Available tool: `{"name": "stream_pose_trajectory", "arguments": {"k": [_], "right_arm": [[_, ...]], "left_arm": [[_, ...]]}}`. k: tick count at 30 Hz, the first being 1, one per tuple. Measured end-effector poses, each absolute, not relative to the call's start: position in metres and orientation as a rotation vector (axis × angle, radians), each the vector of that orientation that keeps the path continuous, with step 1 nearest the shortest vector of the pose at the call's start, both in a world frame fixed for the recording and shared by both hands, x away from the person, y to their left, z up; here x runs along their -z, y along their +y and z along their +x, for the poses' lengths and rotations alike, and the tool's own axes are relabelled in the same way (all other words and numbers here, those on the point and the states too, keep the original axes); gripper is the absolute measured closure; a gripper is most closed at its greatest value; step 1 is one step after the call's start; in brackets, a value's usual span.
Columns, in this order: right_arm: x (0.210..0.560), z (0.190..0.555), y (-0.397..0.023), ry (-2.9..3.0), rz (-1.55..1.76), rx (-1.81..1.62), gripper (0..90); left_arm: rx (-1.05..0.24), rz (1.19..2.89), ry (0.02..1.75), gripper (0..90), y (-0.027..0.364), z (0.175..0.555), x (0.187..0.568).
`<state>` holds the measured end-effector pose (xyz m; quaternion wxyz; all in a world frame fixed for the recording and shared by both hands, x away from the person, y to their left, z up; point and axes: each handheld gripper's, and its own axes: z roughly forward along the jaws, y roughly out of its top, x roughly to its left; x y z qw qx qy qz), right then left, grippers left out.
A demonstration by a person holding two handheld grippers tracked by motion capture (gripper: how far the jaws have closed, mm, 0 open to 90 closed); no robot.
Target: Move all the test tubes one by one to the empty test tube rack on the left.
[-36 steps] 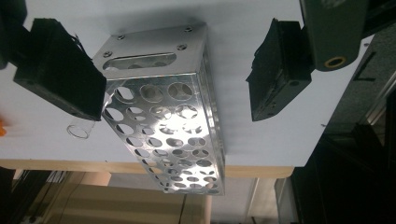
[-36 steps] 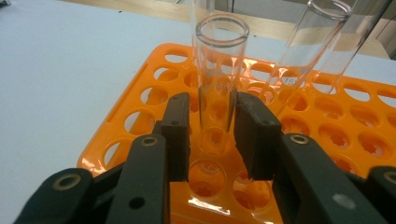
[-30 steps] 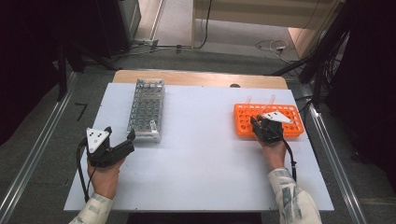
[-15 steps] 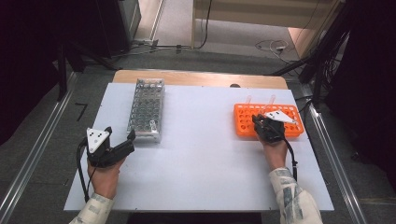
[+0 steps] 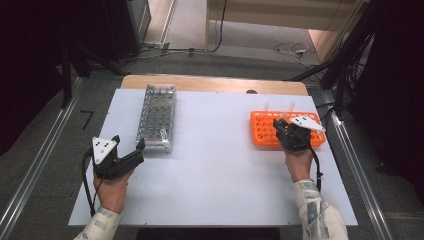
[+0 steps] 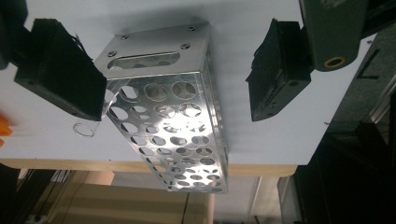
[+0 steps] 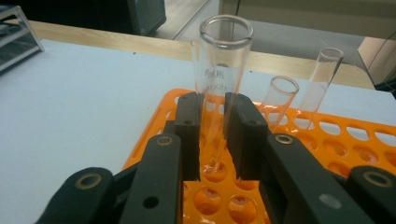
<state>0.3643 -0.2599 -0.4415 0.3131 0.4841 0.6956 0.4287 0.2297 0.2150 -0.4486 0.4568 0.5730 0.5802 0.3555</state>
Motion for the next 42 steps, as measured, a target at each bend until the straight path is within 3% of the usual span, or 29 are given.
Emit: {"name": "stream_pose_trajectory", "arguments": {"k": [16,42], "right_arm": [[0.427,0.345,-0.237,1.934,1.205,-1.203,73.1],[0.444,0.311,-0.155,2.223,0.963,-1.231,73.2]], "left_arm": [[-0.865,1.443,1.384,19.7,0.203,0.227,0.444],[-0.841,1.535,1.264,21.8,0.171,0.224,0.441]]}}
